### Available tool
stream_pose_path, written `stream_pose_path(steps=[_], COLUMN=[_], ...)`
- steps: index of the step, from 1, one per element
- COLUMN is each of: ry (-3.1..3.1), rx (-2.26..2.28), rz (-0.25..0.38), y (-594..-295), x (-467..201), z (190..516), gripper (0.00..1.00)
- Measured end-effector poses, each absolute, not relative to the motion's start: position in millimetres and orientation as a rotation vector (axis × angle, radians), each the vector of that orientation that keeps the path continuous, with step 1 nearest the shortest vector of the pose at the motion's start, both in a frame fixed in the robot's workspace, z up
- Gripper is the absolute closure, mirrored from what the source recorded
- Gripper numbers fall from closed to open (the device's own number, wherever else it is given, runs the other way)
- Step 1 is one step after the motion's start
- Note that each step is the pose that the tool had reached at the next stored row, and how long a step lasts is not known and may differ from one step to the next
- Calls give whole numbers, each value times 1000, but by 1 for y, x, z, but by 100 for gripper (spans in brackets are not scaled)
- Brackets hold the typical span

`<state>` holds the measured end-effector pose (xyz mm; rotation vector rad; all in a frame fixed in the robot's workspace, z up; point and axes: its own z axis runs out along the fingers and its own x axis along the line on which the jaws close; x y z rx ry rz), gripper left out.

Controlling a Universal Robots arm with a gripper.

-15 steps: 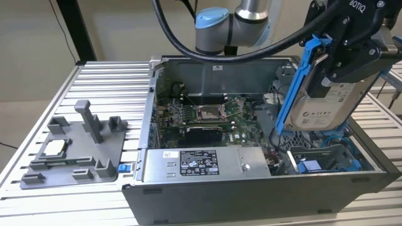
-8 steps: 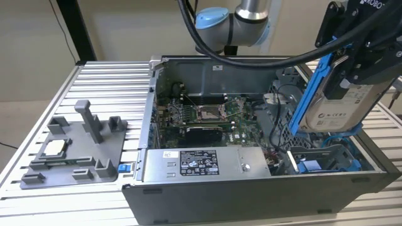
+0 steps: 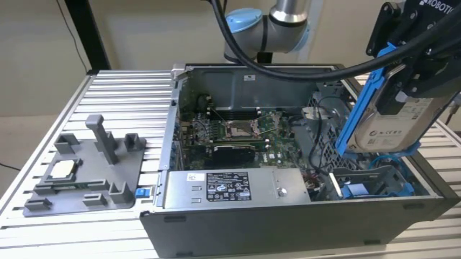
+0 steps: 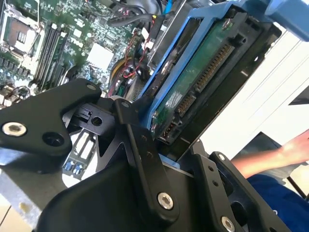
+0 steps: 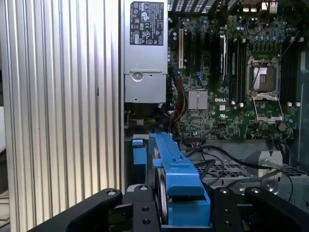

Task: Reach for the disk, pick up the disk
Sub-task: 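Pick up the disk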

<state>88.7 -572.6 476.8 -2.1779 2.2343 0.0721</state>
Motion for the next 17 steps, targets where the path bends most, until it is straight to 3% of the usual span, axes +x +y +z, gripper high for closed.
stream_pose_path(steps=[17], ry=[2235], rx=[-2177], rz=[72], y=[-593], x=[91], z=[465], gripper=[100])
